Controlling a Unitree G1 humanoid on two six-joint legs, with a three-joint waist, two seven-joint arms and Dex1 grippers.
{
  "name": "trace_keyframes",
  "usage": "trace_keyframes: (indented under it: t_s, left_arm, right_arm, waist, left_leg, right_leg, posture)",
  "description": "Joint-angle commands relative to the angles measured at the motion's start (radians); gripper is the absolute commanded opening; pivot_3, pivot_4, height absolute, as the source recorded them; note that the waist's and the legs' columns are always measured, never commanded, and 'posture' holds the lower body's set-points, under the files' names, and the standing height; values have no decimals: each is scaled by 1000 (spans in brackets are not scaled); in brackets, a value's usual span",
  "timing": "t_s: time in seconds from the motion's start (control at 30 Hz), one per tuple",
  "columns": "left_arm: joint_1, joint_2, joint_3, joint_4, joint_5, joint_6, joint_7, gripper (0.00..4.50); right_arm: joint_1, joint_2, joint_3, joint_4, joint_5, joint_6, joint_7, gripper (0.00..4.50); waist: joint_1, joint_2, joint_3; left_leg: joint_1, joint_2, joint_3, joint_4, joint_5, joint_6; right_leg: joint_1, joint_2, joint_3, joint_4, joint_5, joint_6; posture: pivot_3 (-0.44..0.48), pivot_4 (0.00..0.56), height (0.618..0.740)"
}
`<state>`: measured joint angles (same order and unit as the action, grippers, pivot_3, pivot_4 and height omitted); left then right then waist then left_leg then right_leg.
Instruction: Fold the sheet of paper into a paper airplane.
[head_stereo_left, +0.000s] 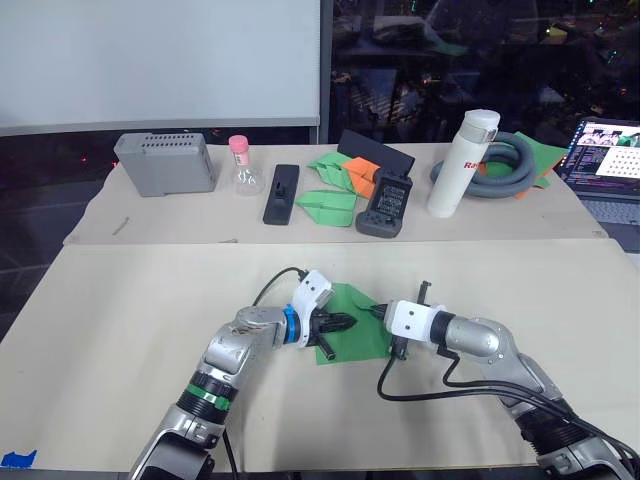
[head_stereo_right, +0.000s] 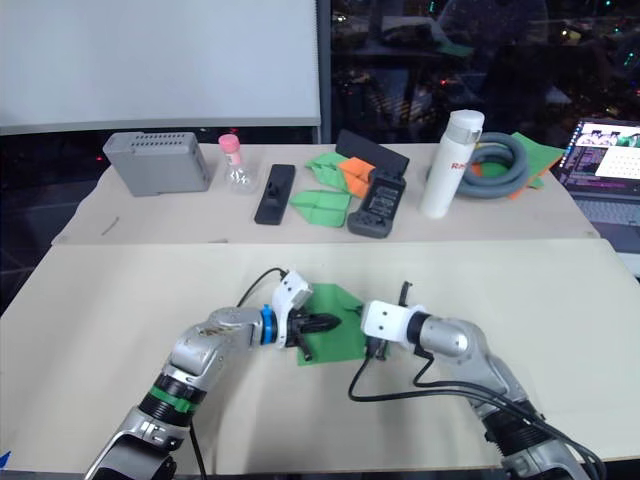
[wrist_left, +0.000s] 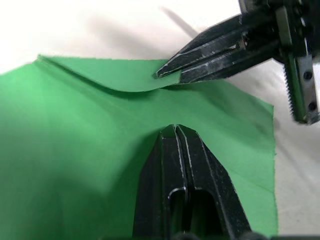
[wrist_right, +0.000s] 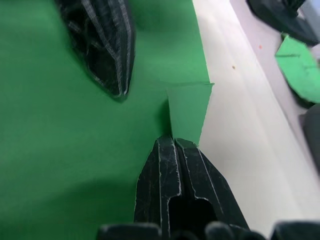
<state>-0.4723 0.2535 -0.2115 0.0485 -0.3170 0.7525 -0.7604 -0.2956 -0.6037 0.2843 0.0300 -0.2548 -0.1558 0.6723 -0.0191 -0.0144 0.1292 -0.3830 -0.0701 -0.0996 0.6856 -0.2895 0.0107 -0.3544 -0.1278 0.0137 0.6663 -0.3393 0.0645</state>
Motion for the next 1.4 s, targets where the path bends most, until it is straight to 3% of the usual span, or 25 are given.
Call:
trace_keyframes:
  t_s: [0.03, 0.23, 0.37, 0.47, 0.57, 0.97, 1.23, 1.4]
  left_arm:
    - [-43, 17, 131, -70, -89, 66, 24, 0]
    - [-120, -50, 171, -36, -117, 59, 79, 0]
    - [-137, -79, 85, 18, -58, 12, 78, 0]
    - [-135, -50, -63, 90, 70, -77, 67, 0]
    - [-132, -51, -119, 177, 141, -149, 84, 0]
    - [-165, -103, -114, 304, 167, -227, 51, 0]
    - [-178, -69, -99, 358, 191, -242, 25, 0]
    - [-181, -60, -98, 366, 193, -252, 9, 0]
  right_arm:
    - [29, -5, 17, -5, -28, -11, 0, 31]
    - [38, 9, 6, -4, -26, 18, -5, 31]
    - [39, 13, 4, -16, -30, 26, 1, 31]
    - [38, 12, -4, -22, -31, 41, -1, 31]
    - [42, 8, -7, -28, -35, 48, -3, 31]
    - [67, -4, -11, -83, -26, 84, 20, 31]
    - [105, -80, -73, -259, 67, 209, 134, 2588]
    - [88, -57, -173, -376, 227, 390, 160, 2588]
  waist:
    - [-1, 0, 0]
    - [4, 0, 0]
    - [2, 0, 0]
    - [1, 0, 0]
    - [2, 0, 0]
    - [8, -1, 0]
    - [6, -1, -1]
    - [2, -1, 0]
  left_leg:
    - [0, 0, 0, 0, 0, 0]
    - [0, 0, 0, 1, 0, 0]
    - [0, 0, 0, 1, 0, 0]
    - [-1, 0, 0, 0, 0, 0]
    - [-1, -1, 0, 0, 0, 0]
    - [0, -1, 0, 1, 0, 0]
    - [0, -1, 0, 1, 0, 0]
    - [0, 0, 0, 1, 0, 0]
  right_leg:
    - [0, 0, 0, 0, 0, 0]
    - [1, 0, 0, -1, 0, 0]
    - [2, 0, 0, 0, 0, 0]
    - [2, 1, 0, 2, 0, 0]
    - [1, 1, 0, 3, 0, 0]
    - [2, 0, 0, -1, 0, 0]
    - [2, 0, 0, -1, 0, 0]
    - [2, 1, 0, 0, 0, 0]
  posture:
    - [0, 150, 740]
    - [0, 150, 740]
    - [0, 150, 740]
    - [0, 150, 740]
    - [0, 150, 740]
    - [0, 150, 740]
    - [0, 150, 740]
    - [0, 150, 740]
